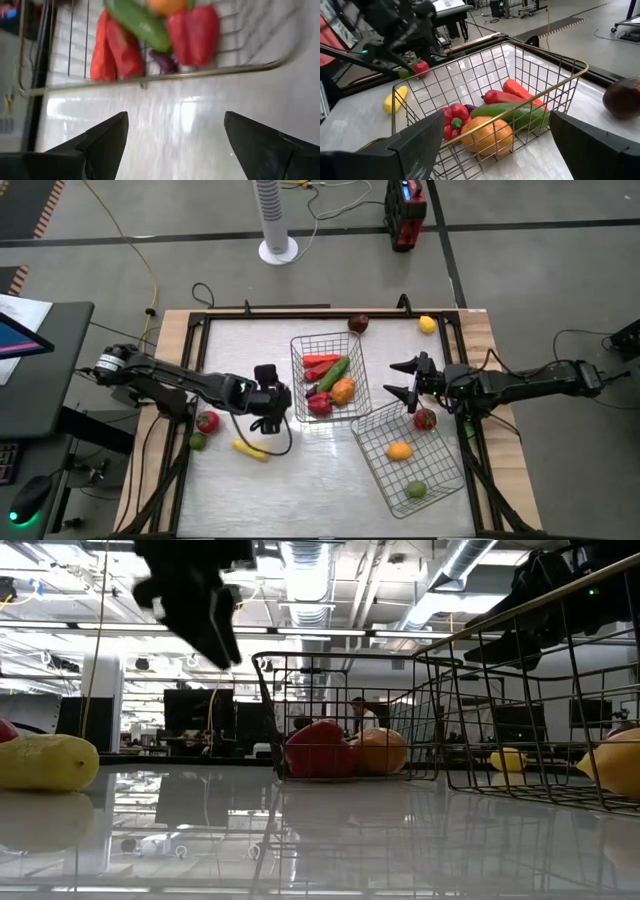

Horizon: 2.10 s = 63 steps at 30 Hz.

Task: Sort produce into baskets
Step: Adjust the wire basket, then put the corn into the left wire basket

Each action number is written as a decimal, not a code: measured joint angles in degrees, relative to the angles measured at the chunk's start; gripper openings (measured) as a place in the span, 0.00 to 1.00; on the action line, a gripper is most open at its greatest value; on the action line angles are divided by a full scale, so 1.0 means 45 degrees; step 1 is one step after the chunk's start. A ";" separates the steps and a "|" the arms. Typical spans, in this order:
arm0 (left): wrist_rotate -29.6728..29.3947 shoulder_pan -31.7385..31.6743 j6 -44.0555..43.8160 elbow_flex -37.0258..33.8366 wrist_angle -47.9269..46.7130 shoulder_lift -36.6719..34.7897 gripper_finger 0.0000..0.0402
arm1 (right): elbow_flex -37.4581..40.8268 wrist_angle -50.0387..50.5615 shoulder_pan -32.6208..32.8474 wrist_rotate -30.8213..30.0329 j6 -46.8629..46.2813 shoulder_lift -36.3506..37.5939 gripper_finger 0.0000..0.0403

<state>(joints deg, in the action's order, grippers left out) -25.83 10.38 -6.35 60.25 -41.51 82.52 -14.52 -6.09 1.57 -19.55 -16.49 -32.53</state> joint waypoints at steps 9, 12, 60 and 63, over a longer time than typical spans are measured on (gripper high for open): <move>0.0370 -0.0808 0.0148 -0.2483 0.5634 0.0015 0.79 | 0.0000 0.0000 -0.0051 0.0000 0.0015 -0.0005 0.96; 0.0349 -0.0827 0.0368 -0.2610 0.6692 0.0015 0.79 | 0.0000 -0.0052 -0.0051 0.0000 0.0019 0.0000 0.96; 0.5294 0.1569 -0.3158 -0.1120 0.1249 -0.0433 0.79 | 0.0000 0.0017 -0.0019 0.0004 -0.0121 -0.0005 0.96; 0.4659 0.2409 -0.3668 -0.1254 0.0743 -0.0273 0.79 | 0.0000 0.0016 -0.0027 0.0004 -0.0038 -0.0005 0.96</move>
<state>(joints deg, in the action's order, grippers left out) -4.87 21.22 -22.86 54.61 -38.16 81.29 -14.52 -6.02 1.45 -19.53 -16.66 -32.56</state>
